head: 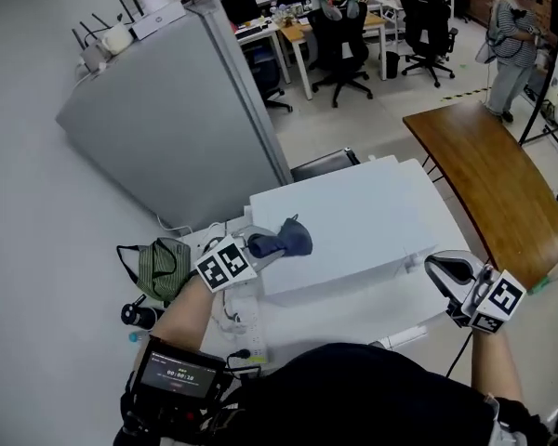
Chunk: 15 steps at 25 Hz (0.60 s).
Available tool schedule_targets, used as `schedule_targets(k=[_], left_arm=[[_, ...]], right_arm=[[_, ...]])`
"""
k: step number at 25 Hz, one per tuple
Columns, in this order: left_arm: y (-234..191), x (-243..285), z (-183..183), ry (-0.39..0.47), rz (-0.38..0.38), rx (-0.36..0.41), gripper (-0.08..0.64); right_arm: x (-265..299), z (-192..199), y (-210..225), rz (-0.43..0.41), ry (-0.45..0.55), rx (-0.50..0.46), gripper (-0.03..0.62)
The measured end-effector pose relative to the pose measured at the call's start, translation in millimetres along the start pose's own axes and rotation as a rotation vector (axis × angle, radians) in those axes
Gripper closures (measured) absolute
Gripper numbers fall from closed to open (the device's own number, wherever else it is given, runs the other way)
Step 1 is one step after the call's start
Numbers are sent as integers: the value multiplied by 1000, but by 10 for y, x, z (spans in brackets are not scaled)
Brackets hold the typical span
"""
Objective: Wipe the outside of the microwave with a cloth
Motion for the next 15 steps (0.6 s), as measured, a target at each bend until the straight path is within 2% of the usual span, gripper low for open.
schedule_targets(k=[4, 7, 11, 15], left_arm=[[162, -267, 533, -30, -25, -69, 500], [237, -82, 541, -38, 7, -73, 500], [204, 329, 175, -9, 54, -45, 501], [77, 1058, -506, 16, 111, 3, 501]], right_arm=[[404, 50, -205, -56, -4, 13, 586], [383, 30, -215, -43, 4, 24, 586], [-41, -10, -26, 24, 18, 29, 586], [-709, -19, 361, 113, 24, 31, 586]])
Point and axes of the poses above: the fingertips, and each gripper's own axes: x forward along the fingers, y to its right, z out of its underside, the point moved 8 cm from there along -x, backward along the fingers, and after that the axes turned 6 degrees about x, right-handed, at the moved point
